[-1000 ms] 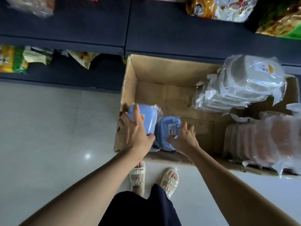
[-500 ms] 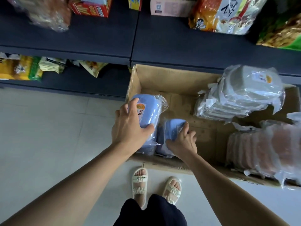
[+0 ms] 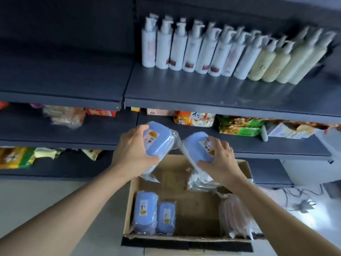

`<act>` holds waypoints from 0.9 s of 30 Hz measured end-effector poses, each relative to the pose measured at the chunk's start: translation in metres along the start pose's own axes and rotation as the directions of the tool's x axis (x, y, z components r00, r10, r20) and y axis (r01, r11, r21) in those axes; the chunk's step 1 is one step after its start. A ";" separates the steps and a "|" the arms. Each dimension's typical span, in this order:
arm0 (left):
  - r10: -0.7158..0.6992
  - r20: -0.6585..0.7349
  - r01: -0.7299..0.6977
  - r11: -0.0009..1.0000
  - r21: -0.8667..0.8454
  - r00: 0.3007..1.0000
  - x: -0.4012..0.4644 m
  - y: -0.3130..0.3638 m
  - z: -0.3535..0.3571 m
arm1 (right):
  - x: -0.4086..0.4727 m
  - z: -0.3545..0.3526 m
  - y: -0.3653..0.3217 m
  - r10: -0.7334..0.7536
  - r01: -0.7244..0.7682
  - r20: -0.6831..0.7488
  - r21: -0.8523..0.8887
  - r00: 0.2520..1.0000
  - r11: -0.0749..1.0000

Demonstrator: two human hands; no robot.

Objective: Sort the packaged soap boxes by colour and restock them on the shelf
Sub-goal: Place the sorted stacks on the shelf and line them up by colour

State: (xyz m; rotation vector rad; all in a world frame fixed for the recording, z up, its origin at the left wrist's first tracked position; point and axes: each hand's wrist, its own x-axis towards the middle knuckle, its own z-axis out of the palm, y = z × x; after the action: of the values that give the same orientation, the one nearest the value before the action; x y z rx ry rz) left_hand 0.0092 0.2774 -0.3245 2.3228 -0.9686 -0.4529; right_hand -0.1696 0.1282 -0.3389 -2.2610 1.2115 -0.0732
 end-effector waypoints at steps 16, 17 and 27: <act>0.413 -0.125 -0.417 0.909 -0.009 0.902 0.024 0.211 -0.165 | -0.029 -0.292 -0.070 -0.264 0.273 -0.472 -0.051 0.841 0.961; 0.419 -0.139 -0.424 0.906 -0.002 0.897 0.028 0.223 -0.169 | -0.024 -0.308 -0.072 -0.278 0.285 -0.490 -0.061 0.826 0.957; 0.428 -0.198 -0.429 0.903 0.041 0.882 0.085 0.314 -0.162 | 0.115 -0.411 -0.087 -0.384 0.382 -0.310 -0.070 0.869 0.921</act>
State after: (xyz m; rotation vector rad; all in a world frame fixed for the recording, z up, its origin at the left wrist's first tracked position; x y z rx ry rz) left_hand -0.0193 0.0973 -0.0098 2.0161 -1.3285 -0.0342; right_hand -0.1613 -0.1111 0.0244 -2.5338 0.8867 -0.6100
